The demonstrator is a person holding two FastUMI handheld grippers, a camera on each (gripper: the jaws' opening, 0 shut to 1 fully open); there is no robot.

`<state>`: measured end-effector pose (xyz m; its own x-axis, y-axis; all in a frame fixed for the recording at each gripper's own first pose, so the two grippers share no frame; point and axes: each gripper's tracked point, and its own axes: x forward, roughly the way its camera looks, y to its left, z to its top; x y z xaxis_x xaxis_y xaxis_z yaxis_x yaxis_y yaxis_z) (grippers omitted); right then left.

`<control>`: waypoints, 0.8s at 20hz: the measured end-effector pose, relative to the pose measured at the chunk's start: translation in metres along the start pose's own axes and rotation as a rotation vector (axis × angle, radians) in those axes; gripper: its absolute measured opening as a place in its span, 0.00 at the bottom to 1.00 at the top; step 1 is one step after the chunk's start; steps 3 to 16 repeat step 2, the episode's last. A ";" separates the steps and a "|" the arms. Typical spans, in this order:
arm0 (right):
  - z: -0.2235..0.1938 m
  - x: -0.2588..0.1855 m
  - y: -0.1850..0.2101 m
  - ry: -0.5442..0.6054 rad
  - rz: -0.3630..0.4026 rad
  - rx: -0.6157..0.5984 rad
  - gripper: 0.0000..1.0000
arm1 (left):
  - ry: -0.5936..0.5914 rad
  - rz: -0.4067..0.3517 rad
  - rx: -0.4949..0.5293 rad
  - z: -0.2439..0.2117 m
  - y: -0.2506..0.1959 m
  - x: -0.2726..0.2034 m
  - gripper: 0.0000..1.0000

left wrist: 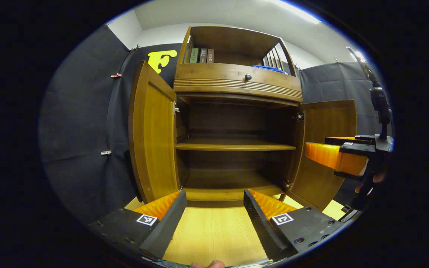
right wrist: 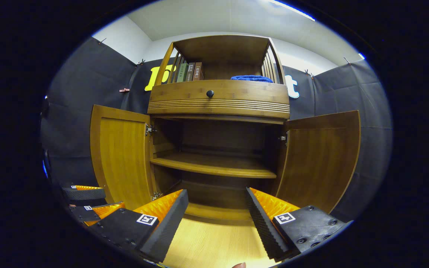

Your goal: Open the right door of the double-door shoe cabinet with the right hand, and open the left door with the left hand.

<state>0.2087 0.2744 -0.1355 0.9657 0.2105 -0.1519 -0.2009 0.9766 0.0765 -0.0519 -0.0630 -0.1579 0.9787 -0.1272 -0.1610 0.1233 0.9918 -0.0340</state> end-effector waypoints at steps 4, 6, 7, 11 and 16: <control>0.005 0.001 -0.002 -0.010 0.003 -0.003 0.98 | -0.004 0.005 -0.007 0.002 -0.003 0.001 0.96; 0.005 0.001 -0.002 -0.010 0.003 -0.003 0.98 | -0.004 0.005 -0.007 0.002 -0.003 0.001 0.96; 0.005 0.001 -0.002 -0.010 0.003 -0.003 0.98 | -0.004 0.005 -0.007 0.002 -0.003 0.001 0.96; 0.005 0.001 -0.002 -0.010 0.003 -0.003 0.98 | -0.004 0.005 -0.007 0.002 -0.003 0.001 0.96; 0.005 0.001 -0.002 -0.010 0.003 -0.003 0.98 | -0.004 0.005 -0.007 0.002 -0.003 0.001 0.96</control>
